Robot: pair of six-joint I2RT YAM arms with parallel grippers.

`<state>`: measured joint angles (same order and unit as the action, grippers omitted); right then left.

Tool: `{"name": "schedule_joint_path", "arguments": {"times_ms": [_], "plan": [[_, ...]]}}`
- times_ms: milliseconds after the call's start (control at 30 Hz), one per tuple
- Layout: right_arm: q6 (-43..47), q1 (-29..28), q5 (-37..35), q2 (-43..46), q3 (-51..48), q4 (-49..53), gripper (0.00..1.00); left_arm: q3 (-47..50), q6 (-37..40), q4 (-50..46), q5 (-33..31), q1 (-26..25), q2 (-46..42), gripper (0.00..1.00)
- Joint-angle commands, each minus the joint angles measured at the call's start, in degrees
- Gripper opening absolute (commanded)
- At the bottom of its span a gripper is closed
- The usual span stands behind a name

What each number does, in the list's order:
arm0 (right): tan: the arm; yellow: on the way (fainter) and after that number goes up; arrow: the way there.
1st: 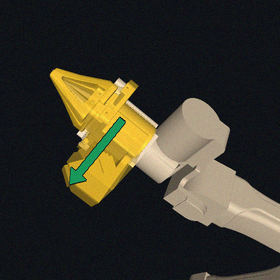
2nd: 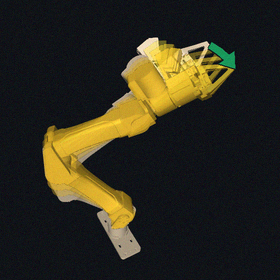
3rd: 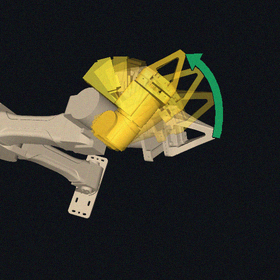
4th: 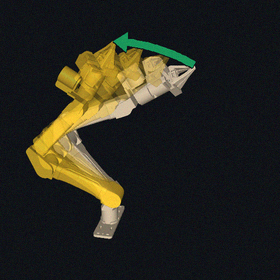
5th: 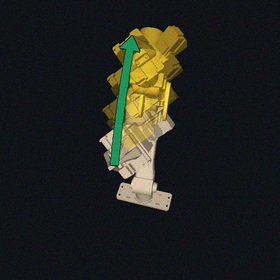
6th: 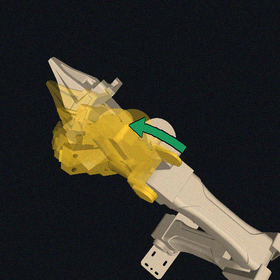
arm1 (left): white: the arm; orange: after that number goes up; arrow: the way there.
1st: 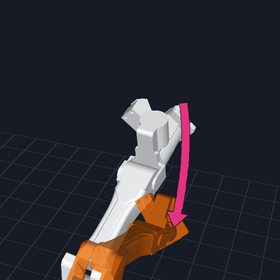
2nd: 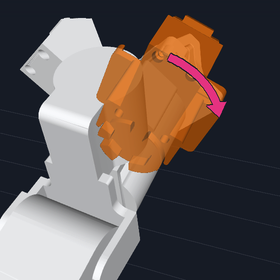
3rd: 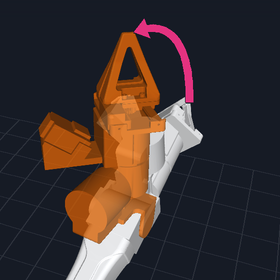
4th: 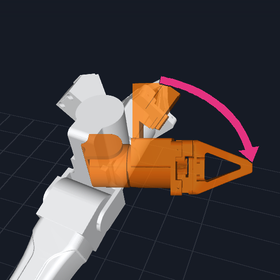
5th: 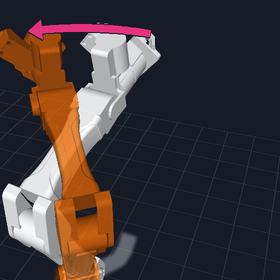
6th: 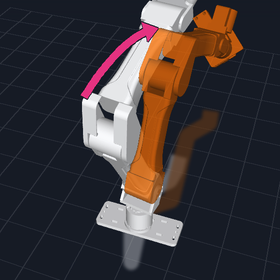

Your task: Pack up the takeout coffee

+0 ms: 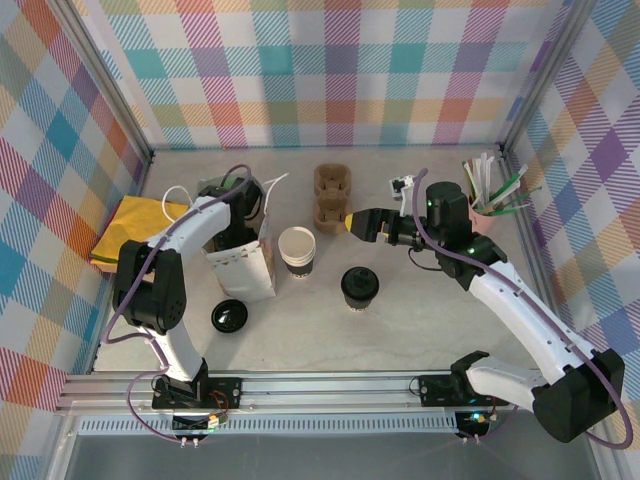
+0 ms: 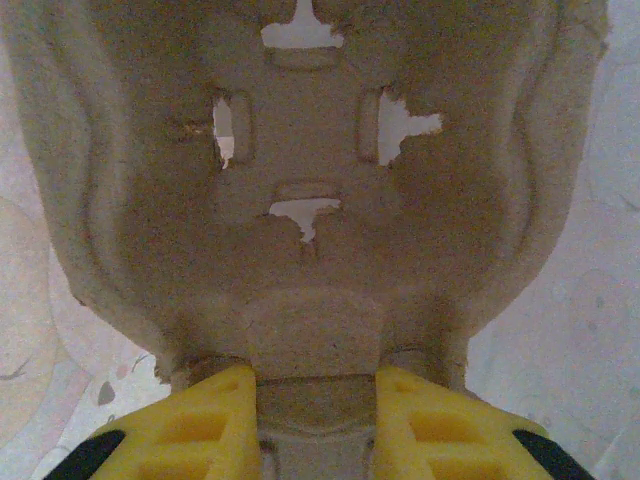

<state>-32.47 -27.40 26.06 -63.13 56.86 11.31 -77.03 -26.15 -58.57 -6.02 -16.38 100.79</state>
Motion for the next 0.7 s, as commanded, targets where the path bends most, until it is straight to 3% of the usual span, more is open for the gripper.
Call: {"name": "schedule_joint_path", "arguments": {"times_ms": [0, 667], "plan": [[1.01, -0.28, -0.27, 1.26, -0.52, -0.05, 0.99, 0.56, -0.73, 0.29, -1.08, 0.74, 0.98, 0.27], [1.25, -0.27, -0.58, 0.93, -0.08, 0.71, 0.99, 5.08, -0.13, 5.18, -0.13, 0.74, 3.31, 0.27]]}}
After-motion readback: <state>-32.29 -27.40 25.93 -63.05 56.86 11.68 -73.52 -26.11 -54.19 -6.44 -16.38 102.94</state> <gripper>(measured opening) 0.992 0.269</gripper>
